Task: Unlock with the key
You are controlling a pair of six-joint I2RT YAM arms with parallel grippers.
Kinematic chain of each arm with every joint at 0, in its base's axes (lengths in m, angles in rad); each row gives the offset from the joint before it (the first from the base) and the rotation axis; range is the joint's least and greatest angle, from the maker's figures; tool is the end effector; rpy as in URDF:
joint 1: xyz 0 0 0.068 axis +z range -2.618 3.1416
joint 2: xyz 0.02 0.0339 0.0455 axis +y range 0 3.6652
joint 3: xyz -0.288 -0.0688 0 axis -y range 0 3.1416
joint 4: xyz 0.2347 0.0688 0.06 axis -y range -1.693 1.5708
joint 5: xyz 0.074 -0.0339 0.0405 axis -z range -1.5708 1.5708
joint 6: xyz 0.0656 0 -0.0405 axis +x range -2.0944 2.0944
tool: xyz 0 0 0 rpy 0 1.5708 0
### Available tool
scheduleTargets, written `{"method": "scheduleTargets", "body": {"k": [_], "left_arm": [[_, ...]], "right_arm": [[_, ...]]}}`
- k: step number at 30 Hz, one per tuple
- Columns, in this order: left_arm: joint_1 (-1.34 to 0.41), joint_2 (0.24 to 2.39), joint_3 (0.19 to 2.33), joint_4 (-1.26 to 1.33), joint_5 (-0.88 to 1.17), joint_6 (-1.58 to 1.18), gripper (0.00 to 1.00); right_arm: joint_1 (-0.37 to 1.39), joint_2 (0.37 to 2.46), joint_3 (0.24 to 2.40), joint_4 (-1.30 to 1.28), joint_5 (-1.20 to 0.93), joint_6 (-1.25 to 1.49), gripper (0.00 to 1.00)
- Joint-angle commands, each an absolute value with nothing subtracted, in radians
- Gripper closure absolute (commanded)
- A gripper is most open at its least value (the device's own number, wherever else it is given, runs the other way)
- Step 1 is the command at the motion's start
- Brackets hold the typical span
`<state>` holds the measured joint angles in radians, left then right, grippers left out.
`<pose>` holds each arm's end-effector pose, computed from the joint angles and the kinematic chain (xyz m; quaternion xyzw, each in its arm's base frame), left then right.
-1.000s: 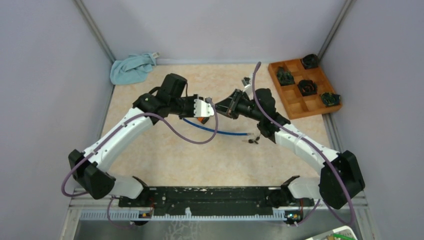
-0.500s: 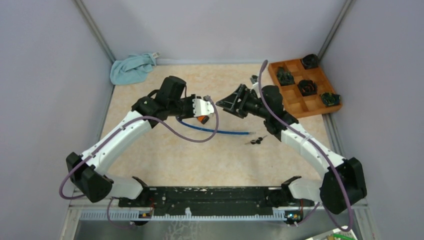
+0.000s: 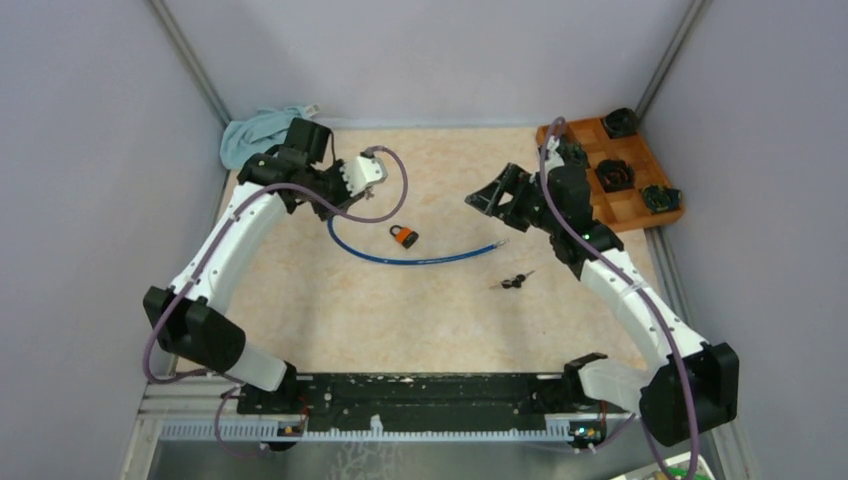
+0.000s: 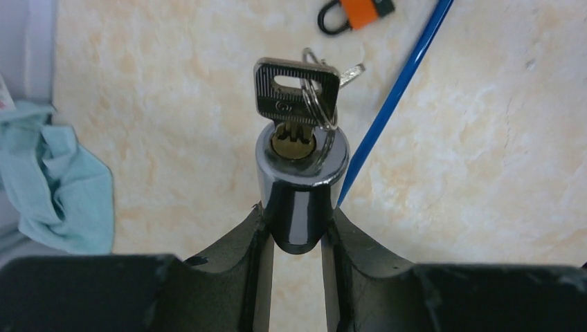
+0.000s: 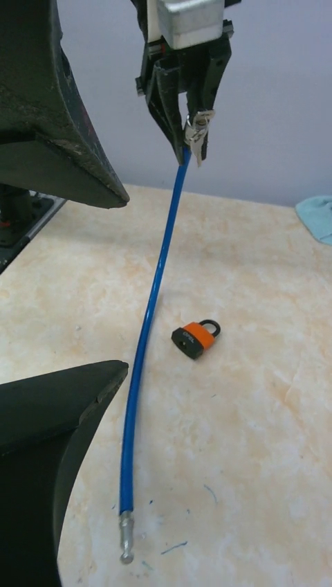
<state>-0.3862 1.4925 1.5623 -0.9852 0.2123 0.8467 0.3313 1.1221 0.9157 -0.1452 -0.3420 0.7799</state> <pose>0.2834 -0.1302 0.3673 0.5721 0.7485 -0.0246 0.3345 0.2430 0.1069 0.3368 0.0847 0.8094 0.4161 0.4057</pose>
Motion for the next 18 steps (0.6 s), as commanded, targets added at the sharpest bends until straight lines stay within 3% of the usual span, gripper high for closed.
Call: {"method": "scheduleTargets", "body": {"k": [1,13,18], "left_arm": [[-0.295,1.529,1.536,-1.12,0.1,0.948,1.0],[-0.106,1.461,1.379,-0.958,-0.17,1.335,1.0],[-0.096,1.463,1.427,-1.079,-0.1,1.384,1.0]], "right_arm": [[0.33,1.135,0.98,-0.181,-0.283,0.705,0.19],[0.36,1.225,0.965,-0.171,-0.229,0.664,0.19],[0.368,1.248,0.969,-0.169,-0.218,0.655,0.19]]}}
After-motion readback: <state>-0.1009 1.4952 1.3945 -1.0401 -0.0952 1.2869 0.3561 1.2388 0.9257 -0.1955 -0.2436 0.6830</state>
